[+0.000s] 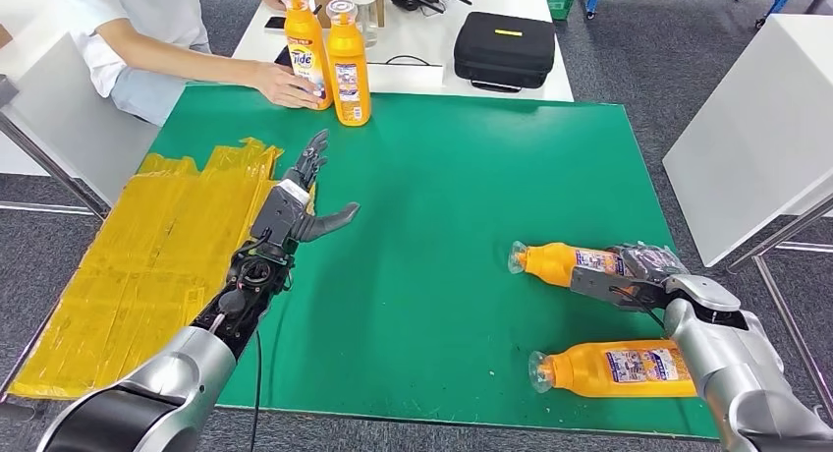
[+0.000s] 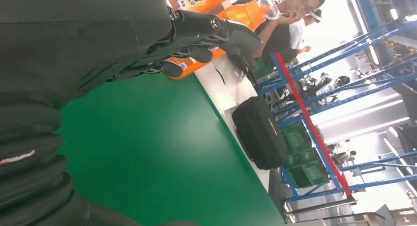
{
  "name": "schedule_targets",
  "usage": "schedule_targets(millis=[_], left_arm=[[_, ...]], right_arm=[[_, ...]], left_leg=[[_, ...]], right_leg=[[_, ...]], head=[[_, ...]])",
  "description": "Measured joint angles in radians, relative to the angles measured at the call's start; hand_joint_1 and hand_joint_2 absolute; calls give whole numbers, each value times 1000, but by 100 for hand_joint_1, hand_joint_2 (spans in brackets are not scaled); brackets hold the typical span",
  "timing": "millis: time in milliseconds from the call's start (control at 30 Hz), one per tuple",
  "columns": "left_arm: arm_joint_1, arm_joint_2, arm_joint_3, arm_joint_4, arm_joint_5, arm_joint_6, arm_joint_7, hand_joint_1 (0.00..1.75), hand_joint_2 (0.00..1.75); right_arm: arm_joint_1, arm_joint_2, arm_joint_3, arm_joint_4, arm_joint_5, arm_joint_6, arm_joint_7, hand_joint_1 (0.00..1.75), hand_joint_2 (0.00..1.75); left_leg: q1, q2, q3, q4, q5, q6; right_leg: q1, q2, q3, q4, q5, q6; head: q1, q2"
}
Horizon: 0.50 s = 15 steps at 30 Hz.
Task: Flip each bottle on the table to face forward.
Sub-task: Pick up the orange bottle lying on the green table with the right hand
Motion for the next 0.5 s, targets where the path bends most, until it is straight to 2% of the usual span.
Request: schedule_targets(millis=[233, 433, 500], left_arm=[[0, 0, -1, 8, 16, 2, 1, 0, 175], [11, 0, -1, 5, 30, 7, 3, 0, 175], [17, 0, -1, 0, 33, 6, 4, 0, 175]], right_arm=[[-10, -9, 30, 17, -32, -5, -1, 175, 175], [6, 19, 38, 18, -79, -174, 3, 175, 175], [9, 32, 38, 18, -86, -198, 8, 175, 175]], left_leg=[[0, -1, 2, 0, 0, 0], [0, 2, 1, 0, -1, 0], [0, 4, 1, 0, -1, 0]], right_leg=[[0, 0, 3, 0, 0, 0], [0, 2, 1, 0, 1, 1], [0, 2, 1, 0, 2, 0]], head=[[0, 0], [0, 0], [0, 0]])
